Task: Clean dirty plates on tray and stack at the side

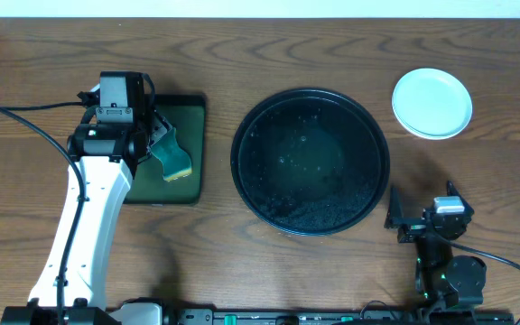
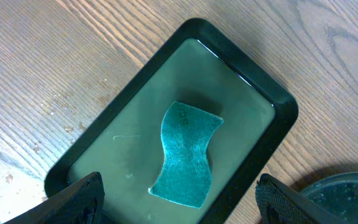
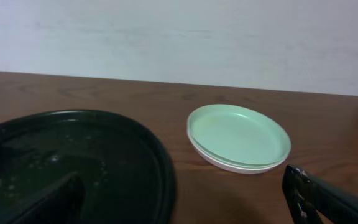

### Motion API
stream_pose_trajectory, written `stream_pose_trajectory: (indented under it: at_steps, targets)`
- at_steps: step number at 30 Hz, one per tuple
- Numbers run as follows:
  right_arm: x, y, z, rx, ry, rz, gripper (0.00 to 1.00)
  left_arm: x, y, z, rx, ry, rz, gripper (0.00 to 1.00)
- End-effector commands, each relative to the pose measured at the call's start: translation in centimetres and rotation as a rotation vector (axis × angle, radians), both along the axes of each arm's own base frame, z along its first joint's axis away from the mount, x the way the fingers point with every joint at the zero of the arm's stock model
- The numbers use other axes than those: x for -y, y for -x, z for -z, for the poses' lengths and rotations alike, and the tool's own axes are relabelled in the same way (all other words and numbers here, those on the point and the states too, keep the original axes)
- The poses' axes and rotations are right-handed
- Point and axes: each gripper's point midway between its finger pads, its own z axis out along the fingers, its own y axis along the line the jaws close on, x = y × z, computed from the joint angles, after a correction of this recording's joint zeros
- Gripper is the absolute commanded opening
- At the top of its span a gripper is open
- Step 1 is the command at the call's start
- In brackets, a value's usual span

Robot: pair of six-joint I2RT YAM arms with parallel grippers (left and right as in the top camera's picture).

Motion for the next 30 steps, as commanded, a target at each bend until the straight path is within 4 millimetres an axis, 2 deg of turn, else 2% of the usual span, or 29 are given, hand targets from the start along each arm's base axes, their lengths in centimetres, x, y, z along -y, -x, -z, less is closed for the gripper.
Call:
stream_pose_trajectory:
  at_steps: [1, 7, 30]
  targets:
    - [0.7, 0.0, 0.1, 0.001, 0.024, 0.025, 0.99, -0.3, -0.4, -0.6, 0.012, -0.011, -0.004, 0.79]
    - [2.2, 0.0, 0.0, 0.002, 0.025, 0.084, 0.99, -0.3, -0.4, -0.6, 0.012, -0.011, -0.004, 0.79]
    - [2.2, 0.0, 0.0, 0.001, 0.025, 0.085, 0.99, -0.3, -0.4, -0.6, 0.012, -0.011, -0.004, 0.79]
